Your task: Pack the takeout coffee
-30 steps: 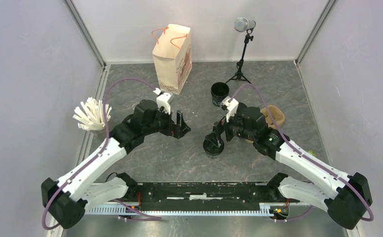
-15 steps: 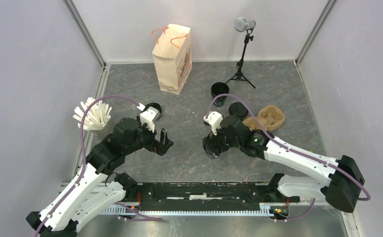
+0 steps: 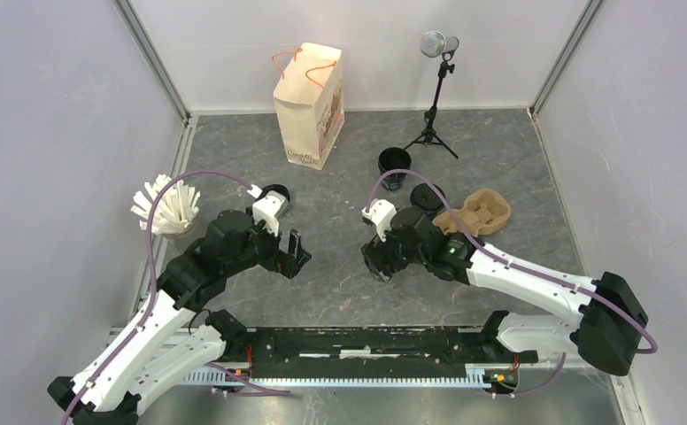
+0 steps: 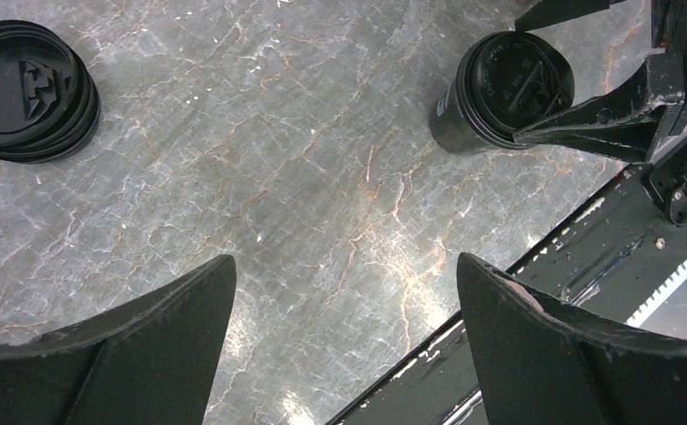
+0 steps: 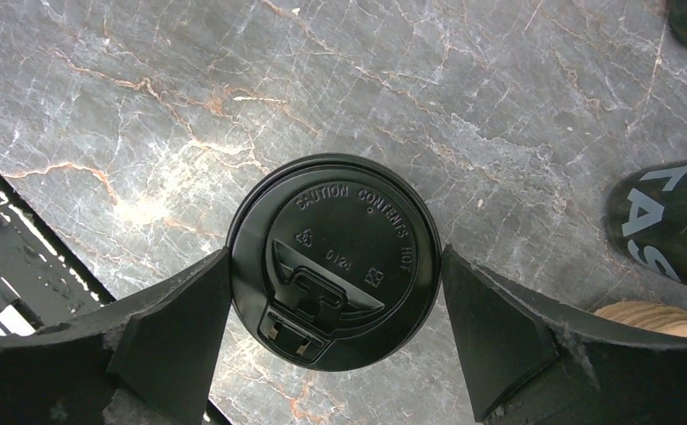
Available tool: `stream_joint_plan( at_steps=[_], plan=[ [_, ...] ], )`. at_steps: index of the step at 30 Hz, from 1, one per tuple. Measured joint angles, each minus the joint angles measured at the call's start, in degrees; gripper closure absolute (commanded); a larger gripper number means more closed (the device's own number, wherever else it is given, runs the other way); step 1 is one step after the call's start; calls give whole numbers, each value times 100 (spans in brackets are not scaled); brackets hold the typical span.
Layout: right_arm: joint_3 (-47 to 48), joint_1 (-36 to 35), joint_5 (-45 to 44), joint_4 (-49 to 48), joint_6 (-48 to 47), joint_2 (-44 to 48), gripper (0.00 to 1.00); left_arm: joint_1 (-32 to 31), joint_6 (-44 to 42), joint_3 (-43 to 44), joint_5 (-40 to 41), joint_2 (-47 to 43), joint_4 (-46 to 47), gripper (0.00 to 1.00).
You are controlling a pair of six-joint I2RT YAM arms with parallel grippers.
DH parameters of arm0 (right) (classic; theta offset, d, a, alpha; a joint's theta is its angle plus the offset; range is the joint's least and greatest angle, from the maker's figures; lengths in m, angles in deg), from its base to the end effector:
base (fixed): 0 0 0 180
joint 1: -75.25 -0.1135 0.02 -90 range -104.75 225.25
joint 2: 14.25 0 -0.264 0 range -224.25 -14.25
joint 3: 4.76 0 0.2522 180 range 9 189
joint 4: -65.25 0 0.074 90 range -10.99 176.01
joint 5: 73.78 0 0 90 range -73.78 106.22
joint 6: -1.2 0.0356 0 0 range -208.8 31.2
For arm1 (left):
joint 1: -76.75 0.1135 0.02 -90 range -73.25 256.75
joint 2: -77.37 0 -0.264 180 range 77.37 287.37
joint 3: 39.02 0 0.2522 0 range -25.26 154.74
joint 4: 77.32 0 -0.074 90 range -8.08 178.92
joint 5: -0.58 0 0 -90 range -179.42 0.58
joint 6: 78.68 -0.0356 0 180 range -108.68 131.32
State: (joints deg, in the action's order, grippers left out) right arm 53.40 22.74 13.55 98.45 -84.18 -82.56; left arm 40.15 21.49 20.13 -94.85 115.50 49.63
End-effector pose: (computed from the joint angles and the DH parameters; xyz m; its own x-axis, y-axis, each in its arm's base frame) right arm 0.1537 0.1976 0.2392 -0.4786 -0.4918 -0.7274 -0.7358 0.6766 0.0267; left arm 0.1108 -0.0865 0.3089 -0.5353 0.1786 -0.8256 0.5724 0.7954 -0.1991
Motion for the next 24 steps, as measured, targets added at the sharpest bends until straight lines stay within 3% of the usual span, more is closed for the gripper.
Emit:
stream_joint_plan(
  at_steps=[8, 19, 24],
  plan=[
    [55, 323, -48, -415, -101, -280, 12, 0, 0, -4, 103, -107, -4, 0],
    [1270, 1561, 138, -826, -240, -1814, 12, 0, 0, -4, 188, -111, -9, 0],
    [1665, 1751, 214, -874, -238, -2238, 2, 0, 0, -4, 192, -101, -9, 0]
  ],
)
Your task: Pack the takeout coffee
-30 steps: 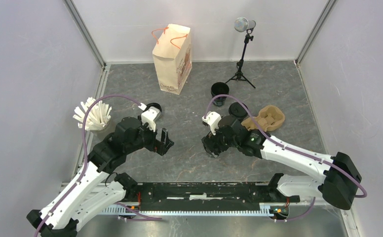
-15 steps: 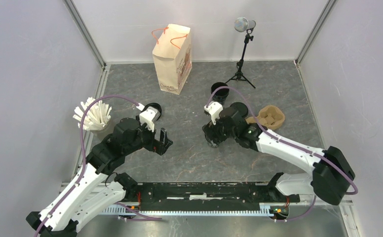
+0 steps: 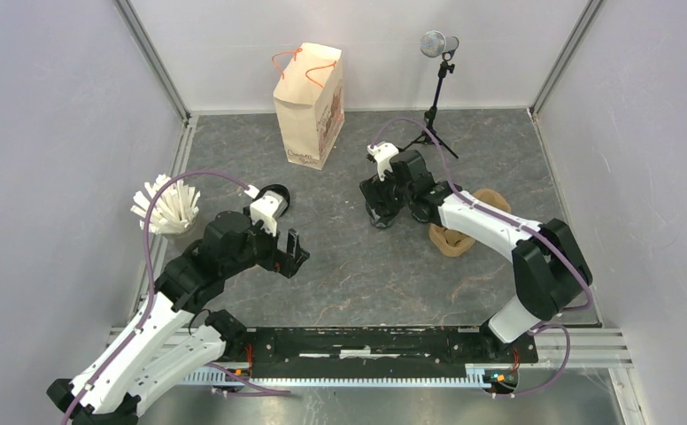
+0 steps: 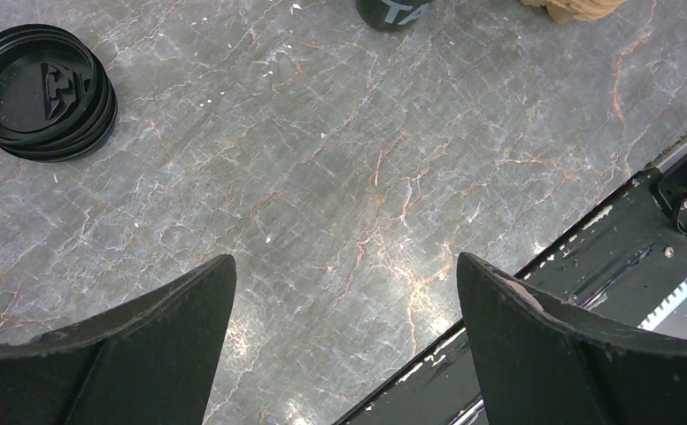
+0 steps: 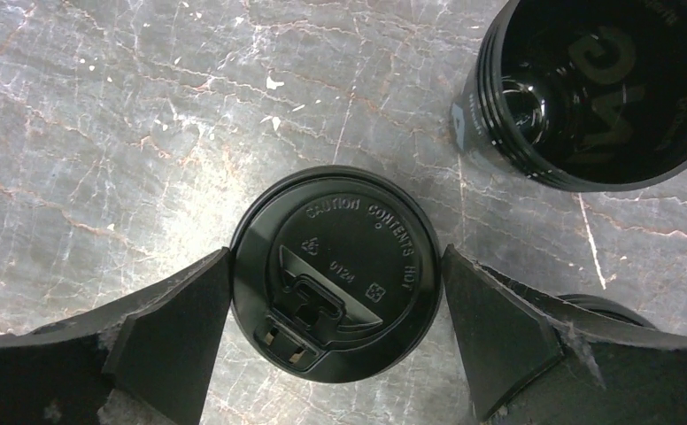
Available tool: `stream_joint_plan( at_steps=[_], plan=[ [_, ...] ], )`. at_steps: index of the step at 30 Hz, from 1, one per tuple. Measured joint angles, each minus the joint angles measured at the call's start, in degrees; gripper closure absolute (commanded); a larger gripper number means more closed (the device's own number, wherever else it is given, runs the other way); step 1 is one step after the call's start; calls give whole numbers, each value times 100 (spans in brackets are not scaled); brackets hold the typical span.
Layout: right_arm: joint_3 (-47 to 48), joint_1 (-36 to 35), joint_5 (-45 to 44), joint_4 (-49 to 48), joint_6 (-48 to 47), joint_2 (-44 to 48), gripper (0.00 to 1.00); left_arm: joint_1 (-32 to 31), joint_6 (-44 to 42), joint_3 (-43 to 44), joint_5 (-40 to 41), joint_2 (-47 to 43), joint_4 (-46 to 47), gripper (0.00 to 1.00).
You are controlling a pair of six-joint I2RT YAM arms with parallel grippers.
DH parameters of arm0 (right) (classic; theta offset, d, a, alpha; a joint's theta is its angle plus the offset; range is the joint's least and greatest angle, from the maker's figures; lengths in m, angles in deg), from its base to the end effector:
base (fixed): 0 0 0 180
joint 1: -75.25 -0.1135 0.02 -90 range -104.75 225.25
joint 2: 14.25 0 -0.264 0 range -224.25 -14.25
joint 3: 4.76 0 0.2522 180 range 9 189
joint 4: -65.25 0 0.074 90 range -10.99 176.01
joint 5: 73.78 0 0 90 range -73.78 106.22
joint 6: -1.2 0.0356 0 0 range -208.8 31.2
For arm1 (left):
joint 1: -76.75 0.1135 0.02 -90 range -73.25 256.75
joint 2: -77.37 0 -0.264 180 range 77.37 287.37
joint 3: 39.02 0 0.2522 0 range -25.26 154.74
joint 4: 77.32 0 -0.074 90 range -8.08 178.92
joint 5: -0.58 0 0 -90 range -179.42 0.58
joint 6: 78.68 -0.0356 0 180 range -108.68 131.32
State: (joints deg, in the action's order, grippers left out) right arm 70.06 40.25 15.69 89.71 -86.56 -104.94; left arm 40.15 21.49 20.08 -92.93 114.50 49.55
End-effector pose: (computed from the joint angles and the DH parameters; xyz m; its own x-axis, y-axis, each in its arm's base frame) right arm 0.2863 0.2001 0.2376 -0.5519 -0.3388 -0.7620 -0.5466 0.8370 0.0238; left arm 0.1088 -0.0835 0.3105 -0.5214 0.1677 -0.8367 0.5538 0.8124 -0.1823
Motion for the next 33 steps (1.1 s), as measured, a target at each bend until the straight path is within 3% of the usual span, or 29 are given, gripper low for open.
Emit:
stream_joint_plan(
  at_steps=[12, 20, 27, 33],
  plan=[
    [332, 57, 48, 363, 13, -63, 2, 0, 0, 0, 22, 68, 0, 0],
    [476, 57, 146, 734, 4, 393, 2, 0, 9, 0, 402, 151, -2, 0],
    [-192, -20, 481, 603, 295, 1893, 2, 39, 127, 256, 1069, 516, -2, 5],
    [-1200, -203, 612, 629, 363, 3434, 3, 367, 295, 1596, 1449, 1799, 160, 13]
  ],
)
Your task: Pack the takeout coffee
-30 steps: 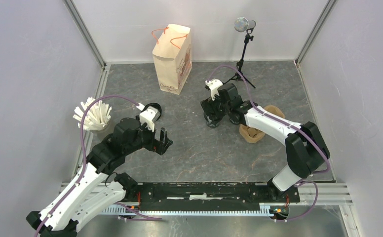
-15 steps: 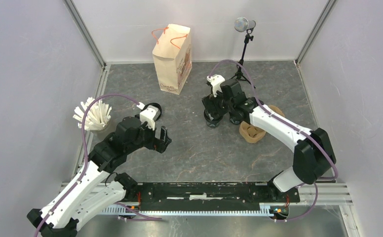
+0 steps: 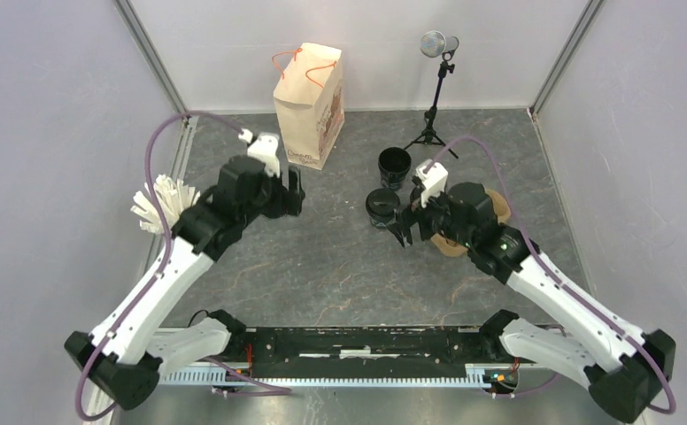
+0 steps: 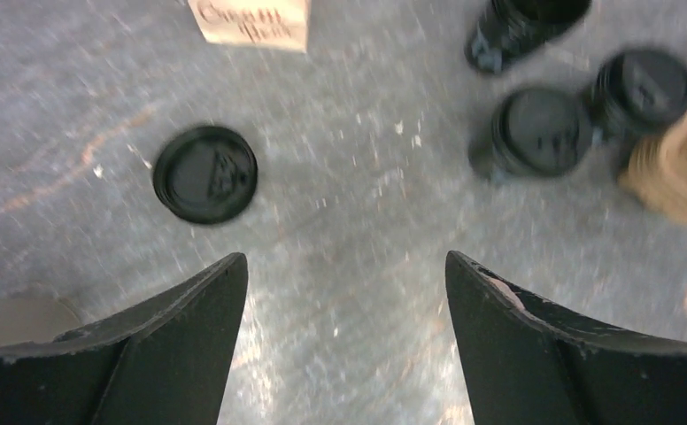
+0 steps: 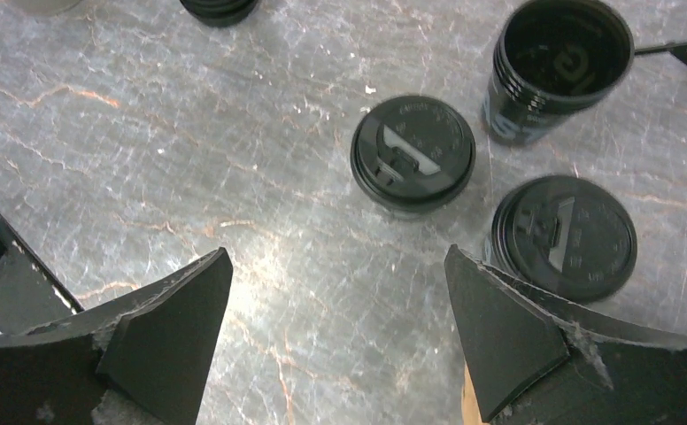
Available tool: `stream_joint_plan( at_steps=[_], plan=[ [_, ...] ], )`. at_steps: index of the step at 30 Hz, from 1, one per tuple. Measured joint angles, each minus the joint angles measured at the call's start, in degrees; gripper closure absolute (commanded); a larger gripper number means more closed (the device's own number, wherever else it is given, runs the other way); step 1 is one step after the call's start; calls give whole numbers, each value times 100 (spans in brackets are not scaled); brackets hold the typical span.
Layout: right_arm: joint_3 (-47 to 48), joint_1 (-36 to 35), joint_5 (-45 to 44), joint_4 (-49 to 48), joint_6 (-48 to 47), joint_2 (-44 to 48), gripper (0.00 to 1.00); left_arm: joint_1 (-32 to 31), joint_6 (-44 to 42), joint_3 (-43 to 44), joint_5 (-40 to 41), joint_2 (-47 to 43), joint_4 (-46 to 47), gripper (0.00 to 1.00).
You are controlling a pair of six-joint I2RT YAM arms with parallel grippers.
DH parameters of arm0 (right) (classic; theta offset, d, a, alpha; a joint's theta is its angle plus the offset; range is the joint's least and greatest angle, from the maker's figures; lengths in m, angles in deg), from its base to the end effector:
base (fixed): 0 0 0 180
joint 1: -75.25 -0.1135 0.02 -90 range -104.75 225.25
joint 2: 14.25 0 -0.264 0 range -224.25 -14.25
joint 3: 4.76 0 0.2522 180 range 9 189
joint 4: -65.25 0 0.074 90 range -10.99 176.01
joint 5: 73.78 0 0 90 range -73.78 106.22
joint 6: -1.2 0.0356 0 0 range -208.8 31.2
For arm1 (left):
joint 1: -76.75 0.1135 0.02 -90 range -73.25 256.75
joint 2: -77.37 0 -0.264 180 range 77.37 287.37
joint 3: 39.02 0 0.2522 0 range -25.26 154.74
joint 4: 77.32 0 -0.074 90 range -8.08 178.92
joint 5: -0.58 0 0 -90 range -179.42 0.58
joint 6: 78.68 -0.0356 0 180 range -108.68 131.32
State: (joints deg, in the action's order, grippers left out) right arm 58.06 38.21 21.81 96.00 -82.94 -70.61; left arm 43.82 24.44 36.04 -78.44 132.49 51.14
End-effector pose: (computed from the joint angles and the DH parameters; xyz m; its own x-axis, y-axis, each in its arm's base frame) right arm 0.1768 0.1378 0.3166 -0.3951 -0.1708 -0.9026 -0.6334 0.7624 0.1329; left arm 0.1706 -0.1024 0.3590 -0.5185 0.0704 -0.8521 0.2873 0.9530 -0.0961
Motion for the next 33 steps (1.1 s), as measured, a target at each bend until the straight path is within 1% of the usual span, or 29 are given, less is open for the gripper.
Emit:
stream_joint_plan(
  at_steps=[4, 7, 9, 13, 15, 18, 22, 26, 28, 31, 33],
  plan=[
    [-562, -2, -7, 107, -2, 750, 3, 487, 195, 933, 90, 844, 295, 14],
    [-933, -2, -2, 116, 7, 1268, 3, 903, 385, 1408, 98, 1331, 619, 15],
    [-1060, -4, -9, 116, 7, 1458, 2, 1134, 463, 1714, 66, 1641, 713, 18],
    [-1143, -4, -66, 22, 39, 1480, 3, 1517, 752, 2472, -9, 2341, 741, 24],
    [-1174, -4, -96, -79, 50, 1423, 3, 1646, 852, 2618, -52, 2542, 907, 24],
    [-1241, -4, -107, -289, 59, 1351, 3, 1858, 870, 2699, -254, 2769, 1187, 27],
    [-1342, -4, 50, -590, 85, 1419, 3, 1998, 699, 2887, -555, 3069, 1593, 28],
    [-1613, -4, 210, -835, 170, 1856, 3, 2004, 435, 3053, -754, 3410, 2068, 28],
    [-1703, -4, 254, -885, 197, 2065, 3, 2004, 369, 3486, -811, 3799, 2079, 28],
    [-1720, -103, 179, -824, 219, 2271, 3, 2004, 308, 4411, -804, 4568, 2031, 29],
    [-1587, -232, 87, -614, 223, 2247, 3, 2004, 286, 4887, -719, 4996, 1978, 33]
  ],
)
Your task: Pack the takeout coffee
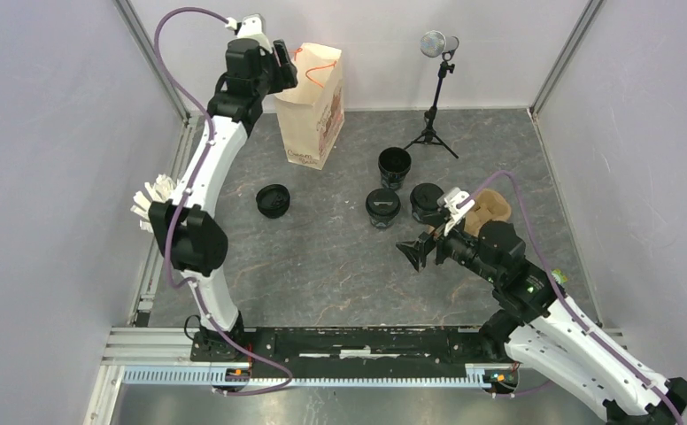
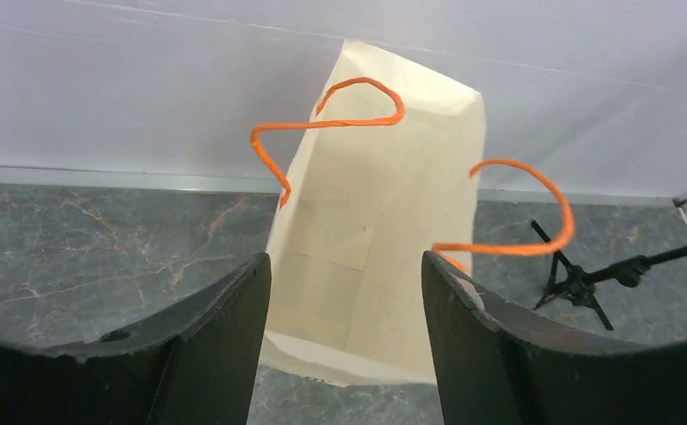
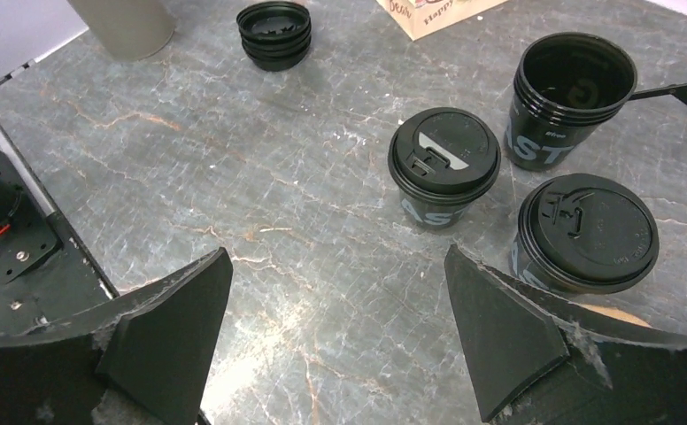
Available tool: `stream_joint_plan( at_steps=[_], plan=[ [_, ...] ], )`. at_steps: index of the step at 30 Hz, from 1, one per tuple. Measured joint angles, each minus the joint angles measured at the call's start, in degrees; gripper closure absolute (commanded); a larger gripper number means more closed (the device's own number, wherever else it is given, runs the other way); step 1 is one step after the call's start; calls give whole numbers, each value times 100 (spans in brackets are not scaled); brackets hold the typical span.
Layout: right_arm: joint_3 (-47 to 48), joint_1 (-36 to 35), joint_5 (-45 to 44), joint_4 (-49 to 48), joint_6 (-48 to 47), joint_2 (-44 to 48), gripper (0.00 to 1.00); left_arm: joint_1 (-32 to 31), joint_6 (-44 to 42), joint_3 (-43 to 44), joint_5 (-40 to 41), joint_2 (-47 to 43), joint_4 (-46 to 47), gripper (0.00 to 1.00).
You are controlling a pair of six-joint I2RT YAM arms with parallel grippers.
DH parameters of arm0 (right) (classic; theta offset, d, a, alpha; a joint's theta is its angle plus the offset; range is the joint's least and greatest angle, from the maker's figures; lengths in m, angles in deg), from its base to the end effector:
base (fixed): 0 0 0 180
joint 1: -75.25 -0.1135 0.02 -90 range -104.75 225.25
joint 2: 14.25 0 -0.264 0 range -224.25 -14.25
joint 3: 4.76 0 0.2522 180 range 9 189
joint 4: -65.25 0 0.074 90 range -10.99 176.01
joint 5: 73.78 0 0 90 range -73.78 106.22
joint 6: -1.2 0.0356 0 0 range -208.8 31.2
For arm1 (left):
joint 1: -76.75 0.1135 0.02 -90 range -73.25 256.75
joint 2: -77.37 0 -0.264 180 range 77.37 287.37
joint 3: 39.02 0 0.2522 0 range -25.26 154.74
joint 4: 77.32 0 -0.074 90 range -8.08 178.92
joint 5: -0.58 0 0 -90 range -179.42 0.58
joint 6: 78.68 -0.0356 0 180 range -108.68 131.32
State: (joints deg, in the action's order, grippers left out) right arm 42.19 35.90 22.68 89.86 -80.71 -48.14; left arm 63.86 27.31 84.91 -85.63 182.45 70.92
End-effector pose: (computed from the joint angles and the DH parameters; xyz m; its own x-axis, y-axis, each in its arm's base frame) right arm 0.1163 0.1005 0.2958 -0.2539 -0.0274 -0.9668 -0.6864 0.7094 0.1602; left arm 0.4237 -0.0945 0.4254 -0.2534 -0.2240 -0.9411 0.0936 0.9626 -0.2543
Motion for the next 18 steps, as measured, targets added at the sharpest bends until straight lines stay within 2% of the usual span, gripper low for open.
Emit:
stream_joint_plan(
  at_steps=[6, 9, 18],
  plan=[
    [420, -79, -214, 514, 57, -260, 3, 7, -72, 398, 339, 573, -72, 43],
    [632, -79, -358, 741, 131, -498, 2, 28, -197, 409, 334, 671, -133, 50],
    [1655, -79, -592, 1228, 269, -1207, 3, 133, -466, 411, 326, 876, -267, 54]
  ],
)
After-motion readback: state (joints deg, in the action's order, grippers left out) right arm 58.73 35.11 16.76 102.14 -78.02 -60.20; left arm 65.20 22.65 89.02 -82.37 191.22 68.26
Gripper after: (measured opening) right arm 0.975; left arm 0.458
